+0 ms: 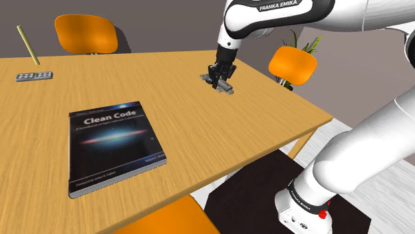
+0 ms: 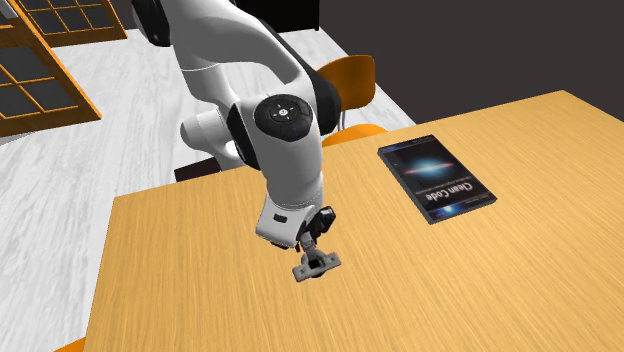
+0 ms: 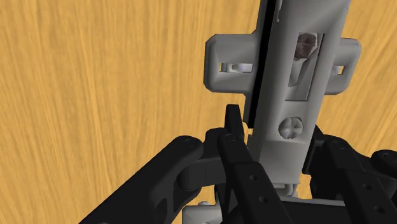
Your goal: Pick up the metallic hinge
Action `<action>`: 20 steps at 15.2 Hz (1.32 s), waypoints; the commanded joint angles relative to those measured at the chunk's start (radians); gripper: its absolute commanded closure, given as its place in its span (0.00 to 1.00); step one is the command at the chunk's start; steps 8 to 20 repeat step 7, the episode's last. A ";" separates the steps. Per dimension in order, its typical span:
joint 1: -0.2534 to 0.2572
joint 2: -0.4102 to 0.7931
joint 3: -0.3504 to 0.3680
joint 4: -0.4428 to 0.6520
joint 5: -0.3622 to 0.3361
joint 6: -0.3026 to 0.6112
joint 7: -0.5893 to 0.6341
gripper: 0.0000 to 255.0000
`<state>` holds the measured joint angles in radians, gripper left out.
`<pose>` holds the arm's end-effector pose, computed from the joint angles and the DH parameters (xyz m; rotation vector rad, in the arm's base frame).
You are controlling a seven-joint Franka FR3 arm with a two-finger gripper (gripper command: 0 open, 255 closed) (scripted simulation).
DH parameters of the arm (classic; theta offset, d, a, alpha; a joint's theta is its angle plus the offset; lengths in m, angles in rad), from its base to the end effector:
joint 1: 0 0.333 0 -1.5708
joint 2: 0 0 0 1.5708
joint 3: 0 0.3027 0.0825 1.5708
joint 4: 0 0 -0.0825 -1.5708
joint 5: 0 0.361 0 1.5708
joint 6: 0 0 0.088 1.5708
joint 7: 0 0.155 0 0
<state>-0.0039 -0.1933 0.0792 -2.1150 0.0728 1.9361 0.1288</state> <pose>0.4785 0.0454 0.4454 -3.0849 0.1241 -0.0132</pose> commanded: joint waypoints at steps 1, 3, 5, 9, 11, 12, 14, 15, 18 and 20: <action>0.000 -0.005 -0.001 0.021 -0.001 -0.026 0.001 1.00; -0.001 -0.008 -0.001 0.045 -0.001 -0.053 0.002 1.00; -0.001 -0.010 -0.002 0.070 -0.001 -0.080 0.003 1.00; -0.001 -0.010 -0.002 0.071 -0.002 -0.082 0.003 1.00; -0.001 -0.010 -0.002 0.071 -0.002 -0.082 0.003 1.00; -0.001 -0.010 -0.002 0.071 -0.002 -0.082 0.003 1.00; -0.001 -0.010 -0.002 0.071 -0.002 -0.082 0.003 1.00; -0.001 -0.010 -0.002 0.071 -0.002 -0.082 0.003 1.00; -0.001 -0.010 -0.002 0.071 -0.002 -0.082 0.003 1.00; -0.001 -0.010 -0.002 0.071 -0.002 -0.082 0.003 1.00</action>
